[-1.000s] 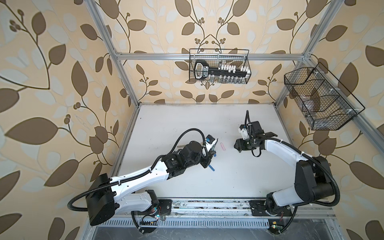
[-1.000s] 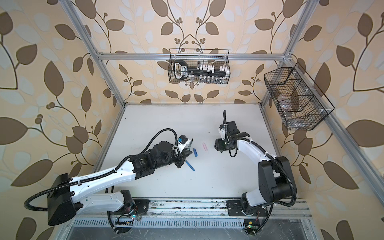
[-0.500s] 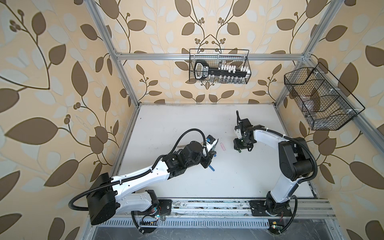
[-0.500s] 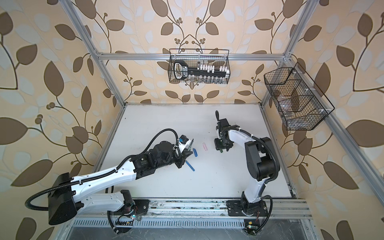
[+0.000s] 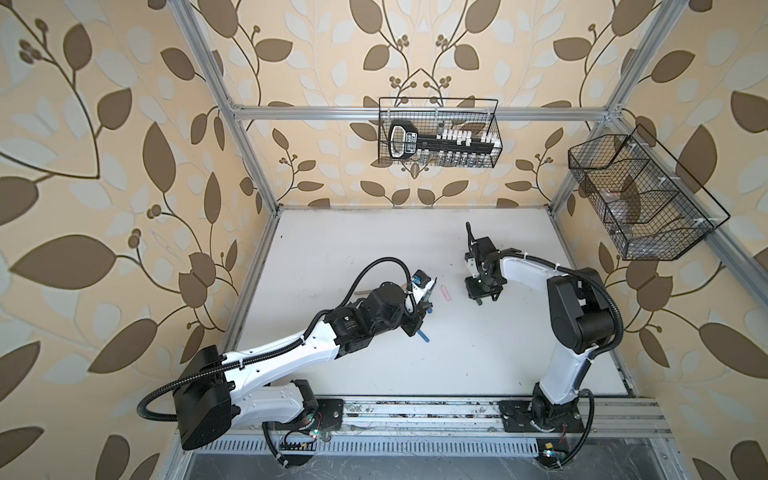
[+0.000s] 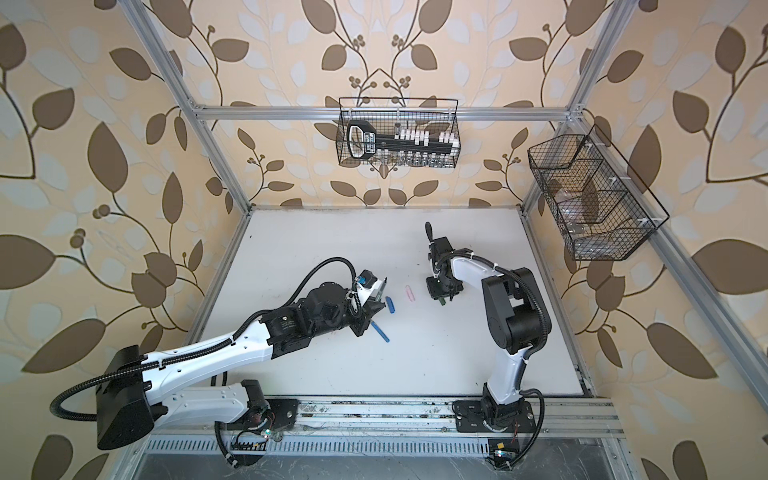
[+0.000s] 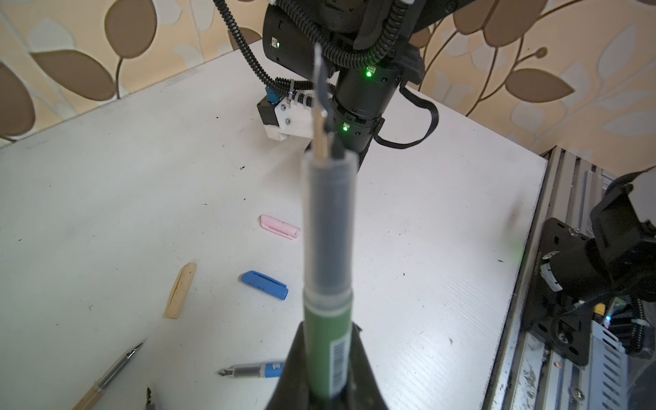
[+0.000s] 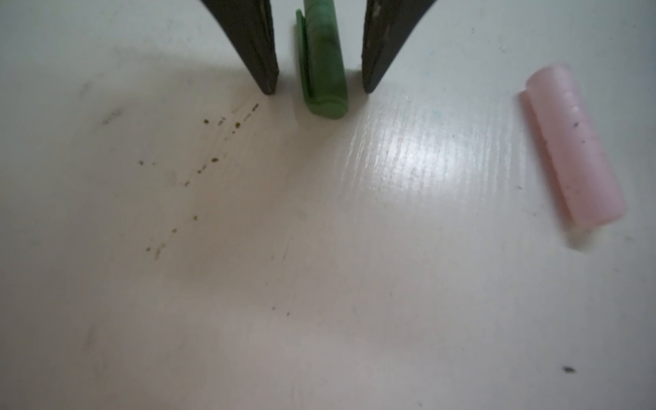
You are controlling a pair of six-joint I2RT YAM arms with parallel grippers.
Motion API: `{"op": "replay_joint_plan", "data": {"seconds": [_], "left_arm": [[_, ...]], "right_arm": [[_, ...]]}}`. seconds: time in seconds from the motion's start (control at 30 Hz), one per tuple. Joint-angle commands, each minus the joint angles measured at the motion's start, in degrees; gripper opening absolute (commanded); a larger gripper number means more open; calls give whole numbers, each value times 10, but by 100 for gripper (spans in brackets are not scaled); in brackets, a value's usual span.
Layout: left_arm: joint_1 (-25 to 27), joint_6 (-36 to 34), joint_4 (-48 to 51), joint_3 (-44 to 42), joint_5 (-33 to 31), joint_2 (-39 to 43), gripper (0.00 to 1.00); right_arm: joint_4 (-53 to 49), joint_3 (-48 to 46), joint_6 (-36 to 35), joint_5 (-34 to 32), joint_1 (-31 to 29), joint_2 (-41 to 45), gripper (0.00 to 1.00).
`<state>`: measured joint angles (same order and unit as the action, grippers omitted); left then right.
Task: Insert the pens into the pen caps
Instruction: 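Move the open right gripper over the green cap while the left holds the pen, then close the right gripper on the green cap and lift it, then carry the green cap toward the green pen held by the left gripper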
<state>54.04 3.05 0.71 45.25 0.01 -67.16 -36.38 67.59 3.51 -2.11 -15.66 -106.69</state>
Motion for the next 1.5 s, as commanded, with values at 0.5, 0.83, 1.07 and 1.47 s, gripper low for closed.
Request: {"op": "replay_joint_plan", "data": {"seconds": [0.5, 0.83, 1.07, 1.47], "left_arm": [[1, 3, -32, -1, 12, -9, 0], [2, 5, -46, 3, 20, -37, 0], [2, 15, -65, 9, 39, -66, 0], [-1, 39, -92, 21, 98, -93, 0]], "right_arm": [[50, -66, 15, 48, 7, 64, 22], [152, -143, 44, 171, 49, 157, 21], [231, -174, 98, 291, 64, 224, 21], [468, -299, 296, 342, 54, 421, 21]]}}
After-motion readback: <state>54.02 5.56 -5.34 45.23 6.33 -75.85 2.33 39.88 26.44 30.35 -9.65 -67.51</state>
